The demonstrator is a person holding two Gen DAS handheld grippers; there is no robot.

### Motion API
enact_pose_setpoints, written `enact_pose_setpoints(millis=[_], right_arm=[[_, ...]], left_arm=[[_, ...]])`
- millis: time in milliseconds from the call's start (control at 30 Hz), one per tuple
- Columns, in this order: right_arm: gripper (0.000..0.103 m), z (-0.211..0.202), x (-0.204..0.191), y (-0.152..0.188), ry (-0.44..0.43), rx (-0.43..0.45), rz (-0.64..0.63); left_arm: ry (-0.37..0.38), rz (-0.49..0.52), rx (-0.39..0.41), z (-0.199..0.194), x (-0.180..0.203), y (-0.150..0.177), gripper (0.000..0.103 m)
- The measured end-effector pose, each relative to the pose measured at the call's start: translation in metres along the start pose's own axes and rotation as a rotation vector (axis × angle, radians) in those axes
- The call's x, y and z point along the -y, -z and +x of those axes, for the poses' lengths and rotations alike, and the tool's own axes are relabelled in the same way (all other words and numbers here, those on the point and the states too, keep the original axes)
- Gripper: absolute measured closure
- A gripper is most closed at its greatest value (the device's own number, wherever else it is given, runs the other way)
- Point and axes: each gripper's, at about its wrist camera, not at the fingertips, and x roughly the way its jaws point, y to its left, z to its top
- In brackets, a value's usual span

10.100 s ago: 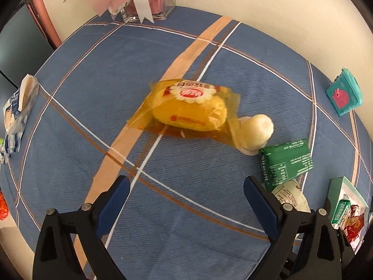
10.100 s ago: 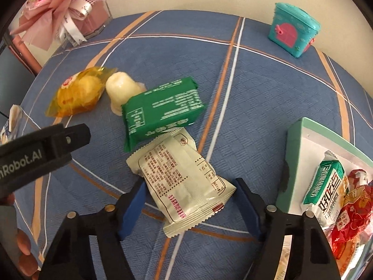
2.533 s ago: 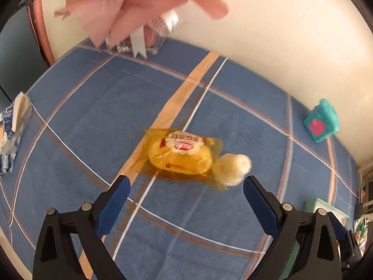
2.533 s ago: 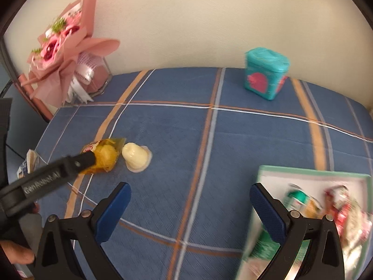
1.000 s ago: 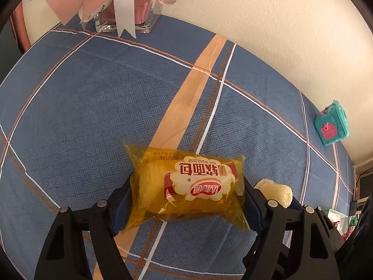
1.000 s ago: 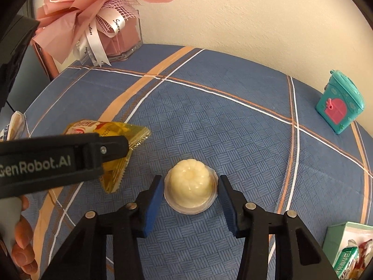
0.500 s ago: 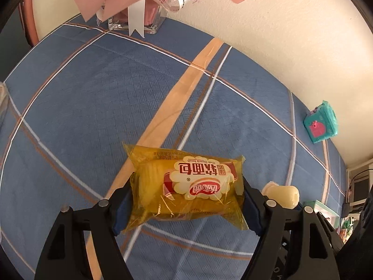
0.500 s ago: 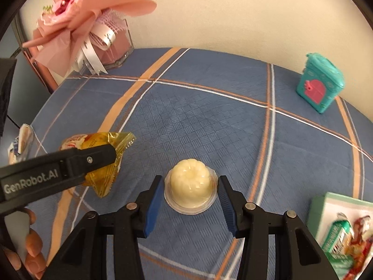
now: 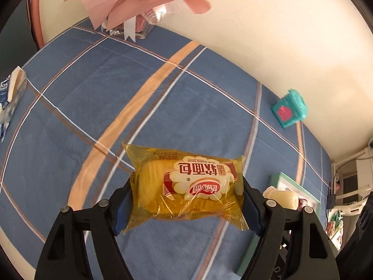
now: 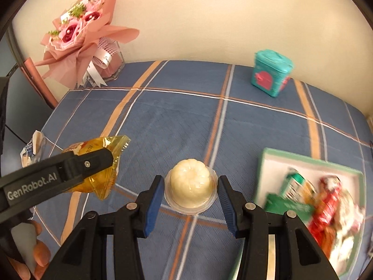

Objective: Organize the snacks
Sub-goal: 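Carry the yellow cake bag and pudding cup with both grippers over the tray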

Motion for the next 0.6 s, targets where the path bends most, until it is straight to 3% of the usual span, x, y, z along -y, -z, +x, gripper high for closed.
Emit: enact_pose_setpoints(millis=[600], right_arm=[[0.053,-0.074,0.068,0.055,0.032,0.046,0.133]], left_arm=[[0.022,0.078,0.053,-0.037,0.073,0.069,0.023]])
